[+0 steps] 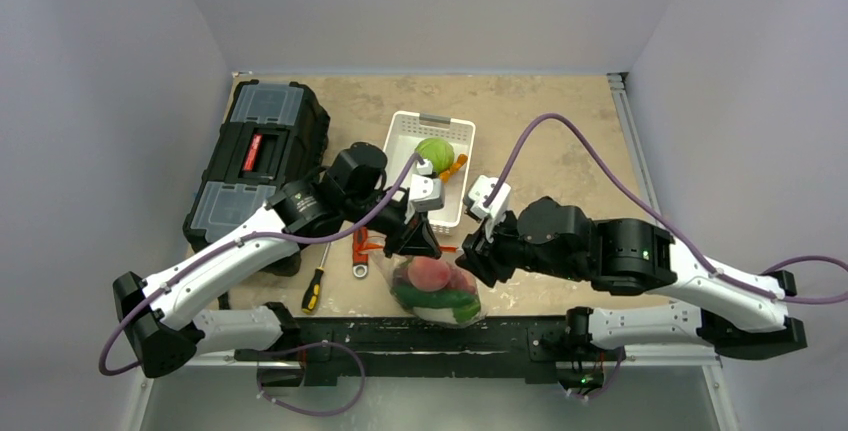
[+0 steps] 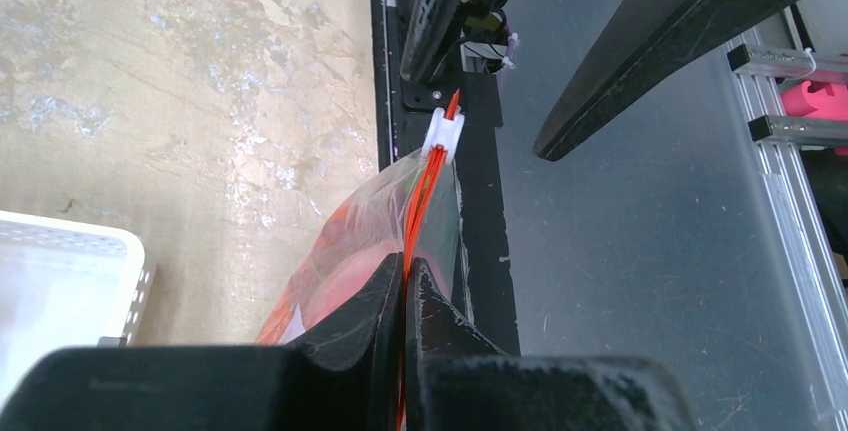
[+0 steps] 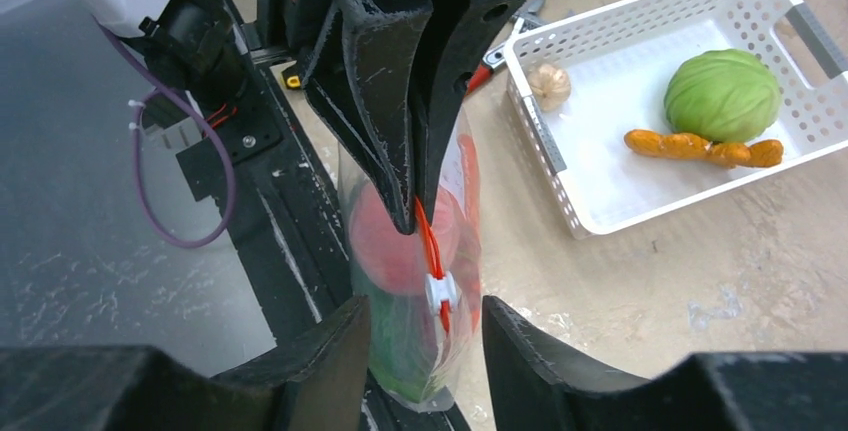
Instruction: Place the food in the zip-top bag and seal the zipper
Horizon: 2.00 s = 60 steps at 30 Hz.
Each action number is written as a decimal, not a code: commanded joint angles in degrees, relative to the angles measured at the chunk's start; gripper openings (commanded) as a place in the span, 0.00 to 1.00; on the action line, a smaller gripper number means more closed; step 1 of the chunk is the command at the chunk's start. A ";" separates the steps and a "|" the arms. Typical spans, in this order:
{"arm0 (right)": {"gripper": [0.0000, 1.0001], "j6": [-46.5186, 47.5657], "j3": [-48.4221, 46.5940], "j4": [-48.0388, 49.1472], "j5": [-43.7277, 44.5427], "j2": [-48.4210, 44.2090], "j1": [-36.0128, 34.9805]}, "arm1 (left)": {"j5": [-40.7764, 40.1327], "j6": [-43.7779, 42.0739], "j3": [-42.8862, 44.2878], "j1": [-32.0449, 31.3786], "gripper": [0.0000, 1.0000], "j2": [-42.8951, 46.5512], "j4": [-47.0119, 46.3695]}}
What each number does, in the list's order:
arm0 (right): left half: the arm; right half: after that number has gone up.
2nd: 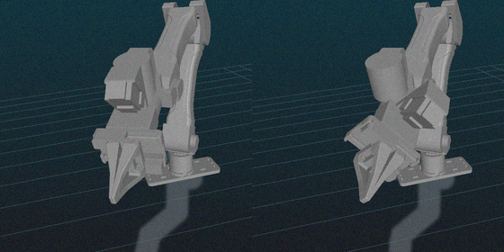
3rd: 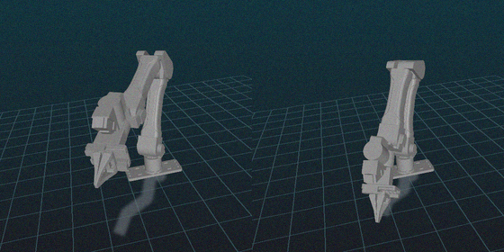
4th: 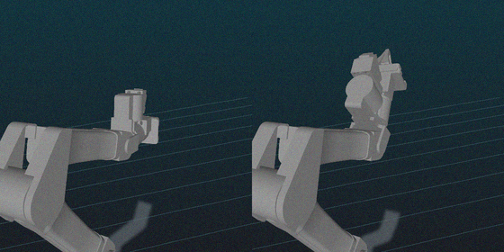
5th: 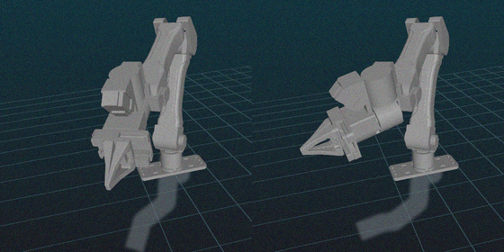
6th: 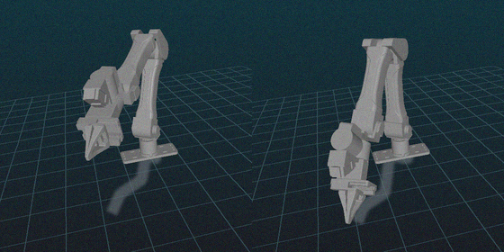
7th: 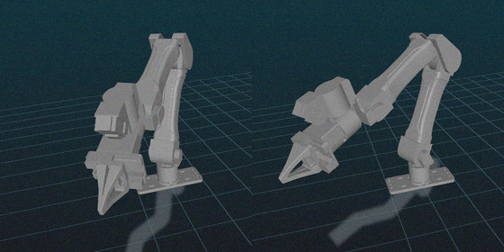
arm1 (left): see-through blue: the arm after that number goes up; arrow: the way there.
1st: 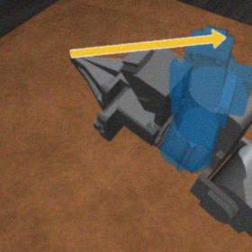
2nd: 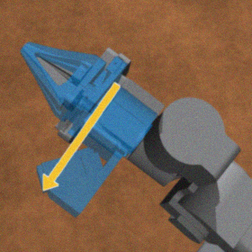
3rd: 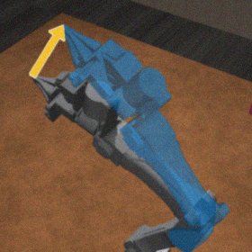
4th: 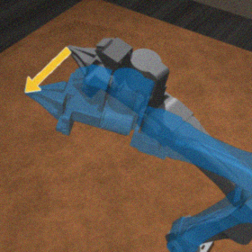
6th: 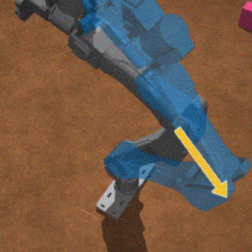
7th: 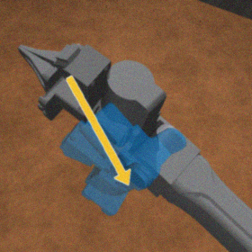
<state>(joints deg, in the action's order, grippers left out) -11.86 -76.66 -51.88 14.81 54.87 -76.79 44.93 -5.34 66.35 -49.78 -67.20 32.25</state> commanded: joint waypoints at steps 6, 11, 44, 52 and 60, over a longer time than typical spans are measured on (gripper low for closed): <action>0.29 2.26 -2.11 2.31 -3.97 2.19 0.05 | 1.63 -1.48 2.92 -0.85 0.00 2.64 -1.50; 0.16 2.86 -1.42 4.06 -4.46 2.06 0.07 | 1.90 -1.62 2.82 -0.85 0.00 2.92 -1.60; 0.06 9.35 5.27 24.29 -19.22 5.11 5.23 | 8.00 -4.31 -0.45 -0.93 0.00 8.67 -4.31; 0.08 7.99 6.65 25.28 -26.36 5.45 10.62 | 7.57 -4.26 -0.80 -0.85 0.00 9.73 -4.79; 0.62 5.11 4.81 15.07 -18.43 2.88 11.32 | 5.81 -4.15 -0.84 -0.02 0.00 9.28 -4.83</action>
<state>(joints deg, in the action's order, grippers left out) -5.30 -70.74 -33.71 -9.06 59.72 -65.87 47.24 -8.69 64.36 -50.00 -59.07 35.55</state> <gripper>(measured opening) 0.514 0.009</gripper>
